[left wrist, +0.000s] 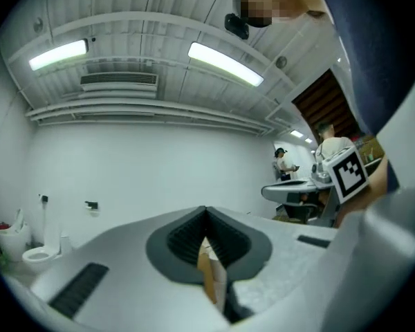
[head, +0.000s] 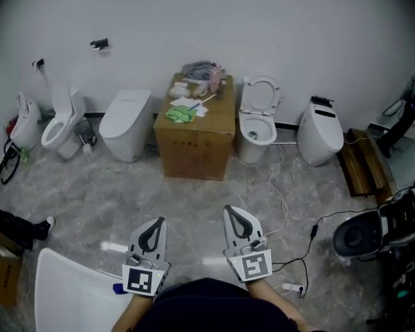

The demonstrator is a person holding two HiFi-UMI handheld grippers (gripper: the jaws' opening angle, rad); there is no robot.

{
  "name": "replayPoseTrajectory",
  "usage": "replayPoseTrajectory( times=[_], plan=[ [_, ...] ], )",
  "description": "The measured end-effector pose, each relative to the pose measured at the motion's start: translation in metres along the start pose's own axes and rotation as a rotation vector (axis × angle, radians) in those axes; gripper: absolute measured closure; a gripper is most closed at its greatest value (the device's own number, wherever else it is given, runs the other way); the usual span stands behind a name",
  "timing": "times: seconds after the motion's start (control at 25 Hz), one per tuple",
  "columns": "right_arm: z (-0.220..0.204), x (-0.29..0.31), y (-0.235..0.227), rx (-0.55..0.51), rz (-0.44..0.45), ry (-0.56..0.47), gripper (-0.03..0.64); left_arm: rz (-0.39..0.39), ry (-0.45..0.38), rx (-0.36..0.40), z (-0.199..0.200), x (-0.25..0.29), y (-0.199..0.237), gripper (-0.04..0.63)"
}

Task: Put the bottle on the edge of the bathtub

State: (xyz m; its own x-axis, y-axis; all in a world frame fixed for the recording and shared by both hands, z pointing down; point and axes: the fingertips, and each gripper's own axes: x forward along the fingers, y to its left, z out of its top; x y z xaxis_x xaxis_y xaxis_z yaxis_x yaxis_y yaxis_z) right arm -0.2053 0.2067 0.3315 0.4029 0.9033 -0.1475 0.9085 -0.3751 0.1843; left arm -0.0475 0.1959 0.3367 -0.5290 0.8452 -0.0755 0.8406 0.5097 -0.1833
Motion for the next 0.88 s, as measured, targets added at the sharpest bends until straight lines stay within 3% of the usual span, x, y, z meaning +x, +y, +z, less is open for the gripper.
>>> replayPoseTrajectory(
  times=[0.12,0.36,0.56,0.88],
  plan=[
    [0.007,-0.018,-0.052,-0.006,-0.128,0.002,0.600,-0.048,0.011,-0.007,0.014,0.049,-0.025,0.594],
    [0.010,-0.077,-0.079,-0.037,-0.260,-0.010,0.600,-0.094,0.000,-0.010,0.027,0.066,-0.079,0.594],
    [0.017,-0.098,-0.084,-0.050,-0.275,-0.013,0.600,-0.078,-0.011,-0.029,0.036,0.059,-0.099,0.594],
    [0.012,-0.096,-0.066,-0.044,-0.222,-0.016,0.600,-0.048,-0.015,-0.010,0.029,0.041,-0.100,0.594]
  ],
)
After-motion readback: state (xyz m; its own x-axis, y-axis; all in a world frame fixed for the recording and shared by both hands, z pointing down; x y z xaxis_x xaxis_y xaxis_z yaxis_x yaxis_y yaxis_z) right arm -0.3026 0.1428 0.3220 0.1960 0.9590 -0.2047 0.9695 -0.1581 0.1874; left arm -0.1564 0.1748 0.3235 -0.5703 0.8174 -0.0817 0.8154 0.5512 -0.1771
